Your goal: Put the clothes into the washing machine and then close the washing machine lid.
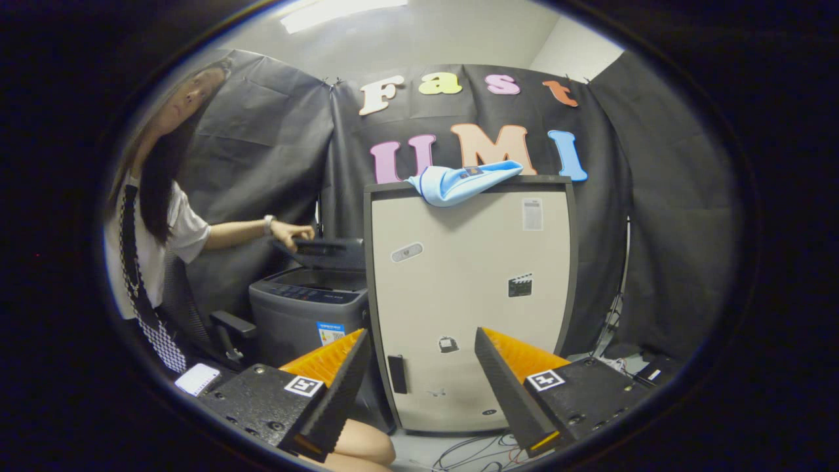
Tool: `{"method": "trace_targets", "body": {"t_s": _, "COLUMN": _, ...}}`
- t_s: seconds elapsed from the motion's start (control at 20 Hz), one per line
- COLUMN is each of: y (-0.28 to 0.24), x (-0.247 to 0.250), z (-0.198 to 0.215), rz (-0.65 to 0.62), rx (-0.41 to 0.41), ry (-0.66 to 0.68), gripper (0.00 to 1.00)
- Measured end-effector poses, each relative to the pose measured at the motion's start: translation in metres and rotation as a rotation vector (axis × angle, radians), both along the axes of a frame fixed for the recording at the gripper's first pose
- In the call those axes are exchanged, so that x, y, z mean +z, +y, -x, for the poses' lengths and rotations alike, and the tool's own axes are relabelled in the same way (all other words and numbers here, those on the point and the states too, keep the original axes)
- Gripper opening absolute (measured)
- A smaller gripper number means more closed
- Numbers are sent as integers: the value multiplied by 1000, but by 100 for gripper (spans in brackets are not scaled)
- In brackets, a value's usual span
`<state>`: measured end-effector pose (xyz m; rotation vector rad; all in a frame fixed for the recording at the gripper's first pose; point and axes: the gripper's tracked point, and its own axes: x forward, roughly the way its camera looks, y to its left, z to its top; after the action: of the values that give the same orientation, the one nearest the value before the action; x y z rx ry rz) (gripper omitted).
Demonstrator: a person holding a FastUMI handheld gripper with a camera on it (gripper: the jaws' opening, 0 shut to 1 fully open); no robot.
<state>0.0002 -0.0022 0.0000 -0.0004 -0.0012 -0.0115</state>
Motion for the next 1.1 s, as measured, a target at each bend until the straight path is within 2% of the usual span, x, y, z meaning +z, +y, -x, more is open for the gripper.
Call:
{"method": "trace_targets", "body": {"t_s": 0.3, "y": -1, "x": 0, "z": 0, "rz": 0, "rx": -5, "ry": 0, "gripper": 97}}
{"method": "trace_targets", "body": {"t_s": 0.8, "y": -6, "x": 6, "z": -10, "rz": -9, "rx": -90, "ry": -4, "gripper": 97}}
{"method": "trace_targets", "body": {"t_s": 0.9, "y": -1, "x": 29, "z": -20, "rz": 3, "rx": -106, "ry": -49, "gripper": 97}}
{"method": "trace_targets", "body": {"t_s": 1.1, "y": -3, "x": 113, "z": -50, "rz": 55, "rx": -162, "ry": -144, "gripper": 97}}
